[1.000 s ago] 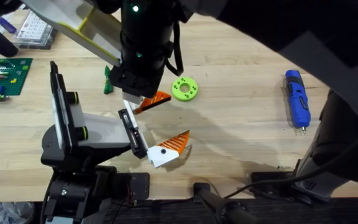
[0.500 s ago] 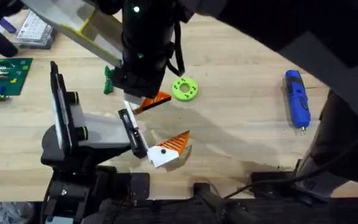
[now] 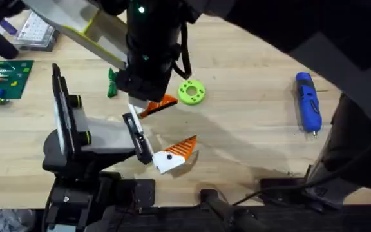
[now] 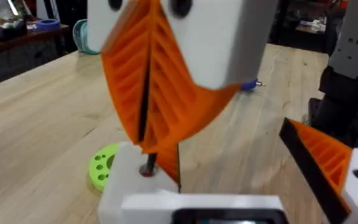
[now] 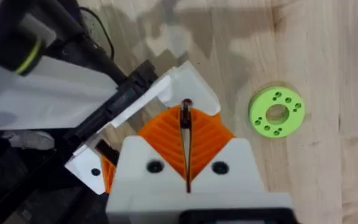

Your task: Pick up the gripper from the table and insert it into the empty holder that is missing its gripper. Then pick up a screw, insert it into the mounting hole, and use the screwdriver to tighten it. Finally, clean up the table by picking up the vegetable and placing it into the bucket.

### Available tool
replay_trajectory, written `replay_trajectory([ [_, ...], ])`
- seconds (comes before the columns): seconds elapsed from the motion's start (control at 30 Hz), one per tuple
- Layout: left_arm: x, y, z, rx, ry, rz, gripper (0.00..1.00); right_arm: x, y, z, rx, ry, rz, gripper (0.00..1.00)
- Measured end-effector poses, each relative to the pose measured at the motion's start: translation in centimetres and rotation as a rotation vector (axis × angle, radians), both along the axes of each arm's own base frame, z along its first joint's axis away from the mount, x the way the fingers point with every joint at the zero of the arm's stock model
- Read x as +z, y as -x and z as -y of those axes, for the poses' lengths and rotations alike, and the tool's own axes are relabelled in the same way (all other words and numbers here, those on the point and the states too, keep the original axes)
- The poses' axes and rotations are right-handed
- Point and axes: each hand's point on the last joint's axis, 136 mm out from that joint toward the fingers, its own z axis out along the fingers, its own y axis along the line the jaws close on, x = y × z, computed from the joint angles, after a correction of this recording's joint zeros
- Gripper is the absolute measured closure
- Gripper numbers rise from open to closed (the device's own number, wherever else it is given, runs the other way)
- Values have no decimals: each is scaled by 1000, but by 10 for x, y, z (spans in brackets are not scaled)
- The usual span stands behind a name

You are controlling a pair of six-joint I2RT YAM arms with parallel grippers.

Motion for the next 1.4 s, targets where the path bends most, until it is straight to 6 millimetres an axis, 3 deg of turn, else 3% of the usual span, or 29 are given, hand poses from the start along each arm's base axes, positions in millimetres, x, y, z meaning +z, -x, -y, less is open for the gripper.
replay_trajectory([
  [1.4,0,0,0,0,0,0,14,0,-5,1,-7,10,26,992],
])
